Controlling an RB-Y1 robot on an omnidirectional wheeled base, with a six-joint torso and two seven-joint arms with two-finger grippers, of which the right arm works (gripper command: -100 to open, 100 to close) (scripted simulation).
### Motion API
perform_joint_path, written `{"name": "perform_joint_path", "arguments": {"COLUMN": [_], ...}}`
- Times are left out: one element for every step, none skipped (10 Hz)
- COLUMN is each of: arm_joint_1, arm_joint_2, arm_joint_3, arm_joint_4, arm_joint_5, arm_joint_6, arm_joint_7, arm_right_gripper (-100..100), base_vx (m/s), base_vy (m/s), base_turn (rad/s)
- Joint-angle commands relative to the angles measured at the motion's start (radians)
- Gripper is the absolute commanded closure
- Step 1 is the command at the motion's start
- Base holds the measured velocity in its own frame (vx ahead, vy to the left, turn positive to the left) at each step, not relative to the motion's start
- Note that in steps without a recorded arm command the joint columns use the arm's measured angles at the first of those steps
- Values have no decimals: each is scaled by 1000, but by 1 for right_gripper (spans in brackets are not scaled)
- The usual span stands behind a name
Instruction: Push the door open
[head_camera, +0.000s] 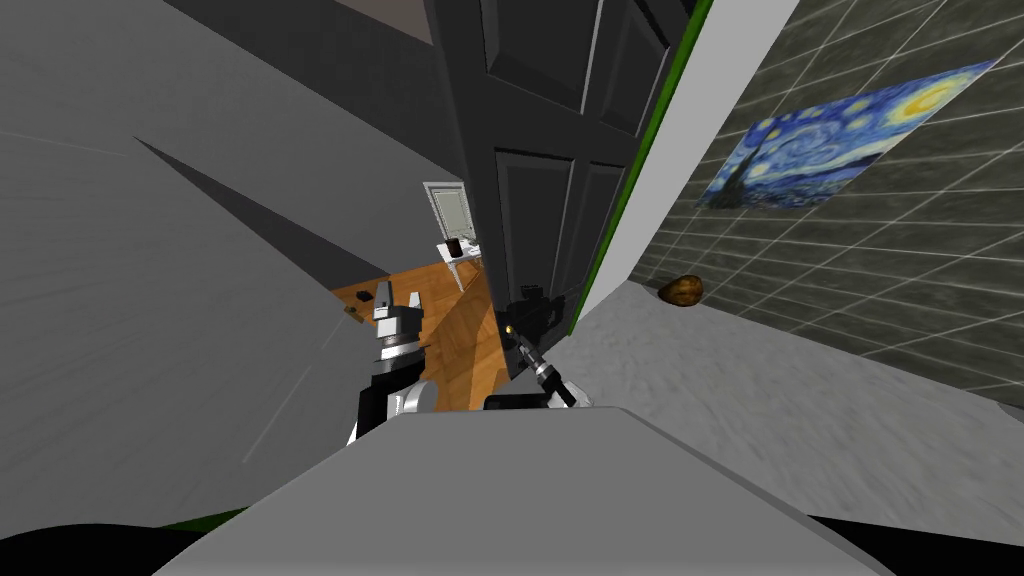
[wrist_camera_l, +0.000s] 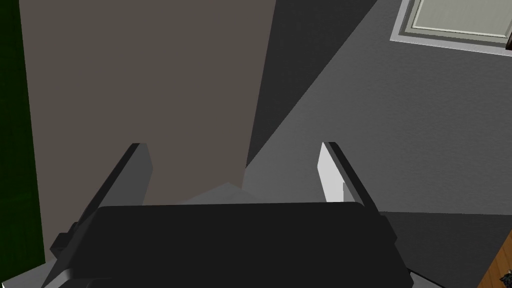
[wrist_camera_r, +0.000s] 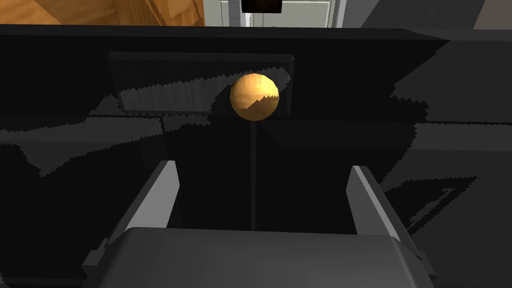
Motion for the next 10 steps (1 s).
{"name": "perform_joint_path", "arguments": {"arm_joint_1": [-2, -4, -6, -8, -10, -9, -9, -9, -9, -9], "arm_joint_2": [4, 9, 11, 16, 19, 17, 17, 17, 17, 17], "arm_joint_3": [-5, -9, -11, -15, -18, -16, -16, -16, -16, -16], "arm_joint_4": [3, 9, 11, 16, 20, 18, 18, 18, 18, 18], "arm_joint_5": [0, 0, 0, -1, -1, -1, -1, -1, -1, -1], "arm_joint_6": [2, 3, 3, 4, 4, 4, 4, 4, 4, 4], "arm_joint_7": [3, 5, 7, 9, 10, 9, 9, 9, 9, 9], "arm_right_gripper": [-100, -100, -100, -100, -100, -100, 100, 100, 100, 100], "base_vx": [142, 162, 153, 152, 188, 82, -21, -31, -17, -10], "base_vy": [127, 139, 119, 111, 95, 37, -4, -13, -11, -6], "base_turn": [31, 38, 24, 31, 32, -7, 2, 16, 3, -5]}}
